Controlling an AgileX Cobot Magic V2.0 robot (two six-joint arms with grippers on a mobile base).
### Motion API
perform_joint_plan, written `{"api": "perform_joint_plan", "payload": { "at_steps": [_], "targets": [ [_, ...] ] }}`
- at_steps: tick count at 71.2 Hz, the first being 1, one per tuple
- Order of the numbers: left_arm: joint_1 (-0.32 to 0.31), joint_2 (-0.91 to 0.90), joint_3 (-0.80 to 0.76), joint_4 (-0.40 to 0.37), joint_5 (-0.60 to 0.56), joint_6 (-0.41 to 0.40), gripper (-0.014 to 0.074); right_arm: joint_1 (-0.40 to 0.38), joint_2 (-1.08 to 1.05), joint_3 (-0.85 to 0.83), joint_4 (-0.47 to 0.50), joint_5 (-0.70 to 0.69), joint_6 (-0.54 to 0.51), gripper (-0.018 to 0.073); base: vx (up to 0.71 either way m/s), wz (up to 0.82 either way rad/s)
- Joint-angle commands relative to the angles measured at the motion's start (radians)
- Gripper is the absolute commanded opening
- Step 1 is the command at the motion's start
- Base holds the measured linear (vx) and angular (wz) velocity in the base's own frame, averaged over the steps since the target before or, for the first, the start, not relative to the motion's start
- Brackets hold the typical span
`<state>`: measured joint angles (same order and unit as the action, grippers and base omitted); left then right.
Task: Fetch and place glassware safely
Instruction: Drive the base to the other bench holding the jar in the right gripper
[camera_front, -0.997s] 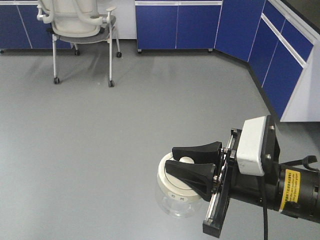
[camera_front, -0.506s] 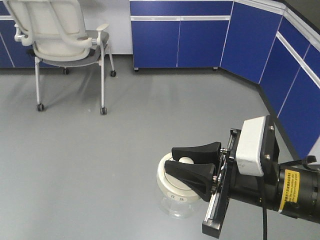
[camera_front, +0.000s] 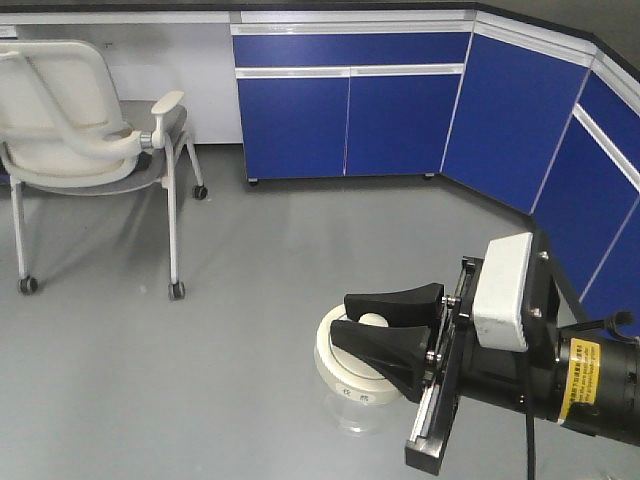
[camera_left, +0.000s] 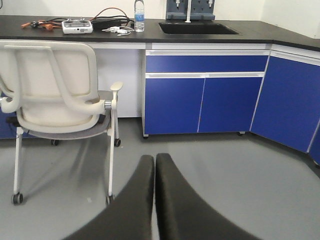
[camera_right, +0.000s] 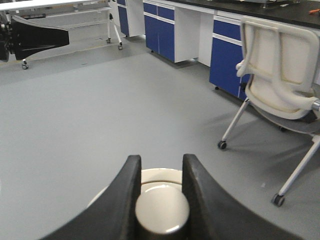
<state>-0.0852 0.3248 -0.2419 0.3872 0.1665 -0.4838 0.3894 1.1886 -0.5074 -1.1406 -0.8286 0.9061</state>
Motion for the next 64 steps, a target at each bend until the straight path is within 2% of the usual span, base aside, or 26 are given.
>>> {"api": "perform_joint_plan", "payload": {
  "at_steps": [1,32,44,64],
  "targets": [
    [0.000,0.010,-0.027,-0.005,-0.064,-0.006,-0.0007,-0.005,-0.017,-0.031,0.056,-0.064,-0.007,-0.0001,0.54,-0.01],
    [0.000,0.010,-0.027,-0.005,-0.064,-0.006,-0.0007,-0.005,-0.017,-0.031,0.056,-0.055,-0.007,-0.0001,0.46,-0.07],
    [0.000,0.010,-0.027,-0.005,-0.064,-0.006,-0.0007,-0.005,-0.017,-0.031,0.056,-0.055,-0.007,-0.0001,0.36,-0.68],
    [0.000,0.010,-0.027,-0.005,-0.064,-0.006,-0.0007,-0.005,-0.017,-0.031,0.056,-0.056,-0.007,-0.0001,0.27,-0.96]
  ]
}}
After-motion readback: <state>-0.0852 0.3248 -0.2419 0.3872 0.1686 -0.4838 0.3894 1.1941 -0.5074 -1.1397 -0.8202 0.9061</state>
